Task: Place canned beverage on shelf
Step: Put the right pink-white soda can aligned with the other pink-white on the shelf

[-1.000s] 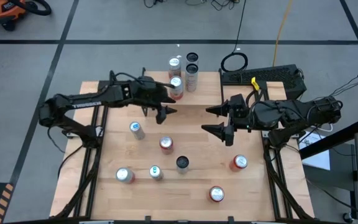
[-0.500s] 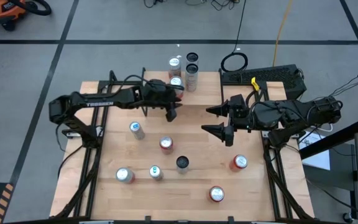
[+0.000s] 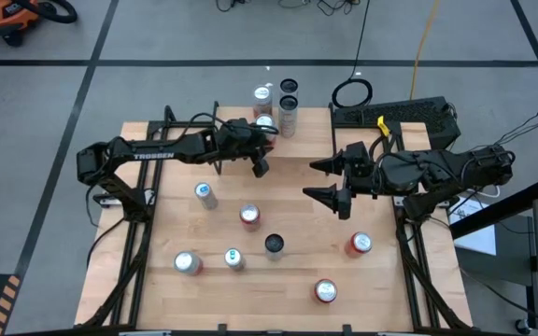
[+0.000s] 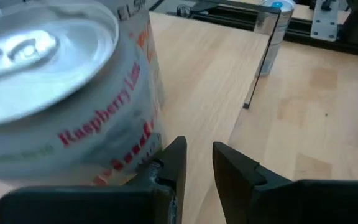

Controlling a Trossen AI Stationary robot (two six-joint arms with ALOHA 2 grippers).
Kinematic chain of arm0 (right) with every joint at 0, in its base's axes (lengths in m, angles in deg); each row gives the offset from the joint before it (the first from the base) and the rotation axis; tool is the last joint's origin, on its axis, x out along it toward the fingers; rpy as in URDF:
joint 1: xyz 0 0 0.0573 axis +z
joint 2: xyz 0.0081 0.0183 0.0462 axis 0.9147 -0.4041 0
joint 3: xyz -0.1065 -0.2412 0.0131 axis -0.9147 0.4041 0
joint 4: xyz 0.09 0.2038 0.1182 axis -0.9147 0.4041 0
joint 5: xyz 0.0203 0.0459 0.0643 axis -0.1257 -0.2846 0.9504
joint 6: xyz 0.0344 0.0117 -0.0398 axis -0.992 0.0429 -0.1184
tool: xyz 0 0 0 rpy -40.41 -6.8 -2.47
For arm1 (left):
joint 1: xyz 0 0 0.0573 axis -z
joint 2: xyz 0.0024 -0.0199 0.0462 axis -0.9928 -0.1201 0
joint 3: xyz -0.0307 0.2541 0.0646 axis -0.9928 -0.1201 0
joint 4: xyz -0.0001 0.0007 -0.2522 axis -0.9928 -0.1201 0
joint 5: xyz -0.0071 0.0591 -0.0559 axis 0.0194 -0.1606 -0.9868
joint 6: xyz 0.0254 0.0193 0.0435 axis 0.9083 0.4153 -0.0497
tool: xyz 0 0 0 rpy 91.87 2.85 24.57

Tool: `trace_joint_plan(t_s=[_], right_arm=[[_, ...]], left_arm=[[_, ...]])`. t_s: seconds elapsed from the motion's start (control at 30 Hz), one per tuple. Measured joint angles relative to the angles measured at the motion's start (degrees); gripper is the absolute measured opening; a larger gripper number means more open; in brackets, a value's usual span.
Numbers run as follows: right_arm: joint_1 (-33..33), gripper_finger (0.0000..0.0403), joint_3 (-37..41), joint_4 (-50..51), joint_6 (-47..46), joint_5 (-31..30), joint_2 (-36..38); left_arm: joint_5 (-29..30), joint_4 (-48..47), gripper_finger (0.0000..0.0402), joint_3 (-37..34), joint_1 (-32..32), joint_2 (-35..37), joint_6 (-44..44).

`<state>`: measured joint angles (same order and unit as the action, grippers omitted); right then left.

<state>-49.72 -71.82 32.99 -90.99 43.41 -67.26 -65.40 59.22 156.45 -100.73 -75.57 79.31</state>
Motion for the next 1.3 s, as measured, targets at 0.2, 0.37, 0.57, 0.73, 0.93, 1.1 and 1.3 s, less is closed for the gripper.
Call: trace_joint_plan(t_s=[0.2,0.37,0.57,0.73,0.93,1.1,1.3], right_arm=[[-0.41,0.0393,0.00,0.00,0.11,0.00,0.00],[-0.79,0.0393,0.00,0.00,0.35,0.05,0.00],[-0.79,0.0393,0.00,-0.02,0.17,0.13,0.00],[-0.79,0.0393,0.00,-0.04,-0.07,0.20,0.00],[-0.79,0.0393,0.00,-0.04,-0.08,0.20,0.00],[-0.76,0.0393,0.00,-0.02,-1.41,0.24,0.00],[-0.70,0.0393,0.00,-0.04,-1.62,0.24,0.00]], left_arm=[[1.41,-0.03,0.0079,0.00,-0.03,0.00,2.32],[2.60,0.82,0.0079,0.00,-0.66,0.00,2.40],[2.82,3.39,0.0079,0.00,-1.86,0.00,2.40],[2.84,3.80,0.0079,0.00,-2.64,0.00,2.42],[2.46,3.76,0.0079,0.00,-2.20,0.02,2.24],[-0.77,-0.97,0.0079,0.03,-0.28,1.86,-0.48],[0.08,-5.54,0.0079,-0.04,0.51,1.96,-0.94]])
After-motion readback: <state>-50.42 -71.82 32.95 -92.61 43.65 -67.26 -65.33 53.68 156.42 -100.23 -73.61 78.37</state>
